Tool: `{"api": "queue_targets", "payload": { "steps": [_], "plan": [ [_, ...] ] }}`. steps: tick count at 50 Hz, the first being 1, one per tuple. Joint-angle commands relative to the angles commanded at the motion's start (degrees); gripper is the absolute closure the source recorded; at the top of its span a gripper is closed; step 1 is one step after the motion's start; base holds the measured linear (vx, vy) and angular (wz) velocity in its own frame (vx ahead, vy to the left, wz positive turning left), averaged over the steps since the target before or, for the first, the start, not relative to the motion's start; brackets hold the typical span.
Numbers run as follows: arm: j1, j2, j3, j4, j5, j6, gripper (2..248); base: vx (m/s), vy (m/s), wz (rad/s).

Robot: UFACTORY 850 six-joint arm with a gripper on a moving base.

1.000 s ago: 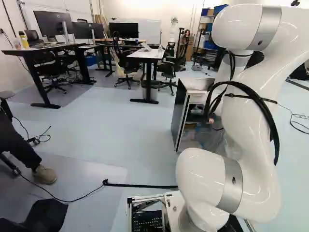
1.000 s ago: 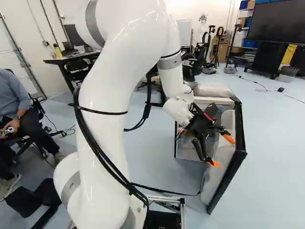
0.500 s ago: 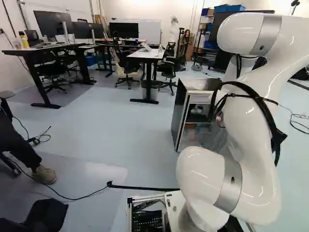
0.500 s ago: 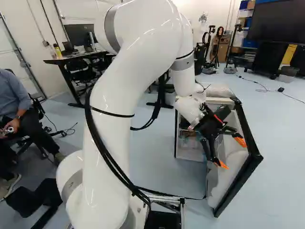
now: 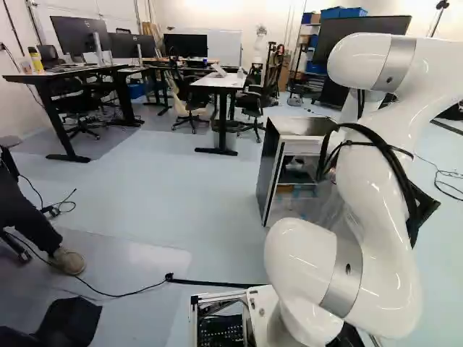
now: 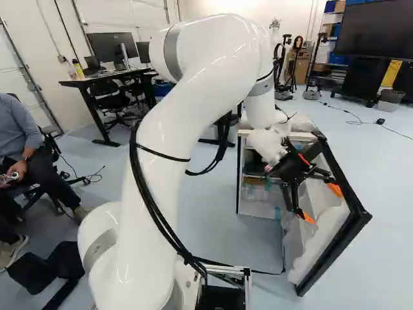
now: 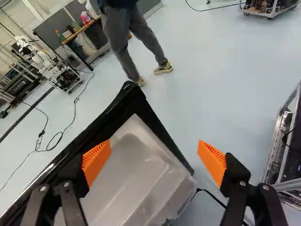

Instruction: Open the fridge door

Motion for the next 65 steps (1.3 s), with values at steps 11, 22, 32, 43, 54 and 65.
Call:
{"api": "queue_targets", "payload": {
  "steps": [11,22,32,43,54,65],
  "plan": [
    [0.3,-1.9,-3.5,1.3,0.0,0.0,3,0.000,0.000,0.000],
    [0.8,-3.7,-6.8,2.4,0.0,0.0,3,0.000,0.000,0.000],
    [1.7,-5.0,-9.2,2.5,0.0,0.0,3,0.000,0.000,0.000],
    [2.4,-6.5,-12.0,2.5,0.0,0.0,3,0.000,0.000,0.000],
    [1.2,-8.5,-15.6,2.5,0.0,0.0,3,0.000,0.000,0.000],
    [-0.5,-10.3,-19.0,2.5,0.0,0.0,3,0.000,0.000,0.000]
  ]
}}
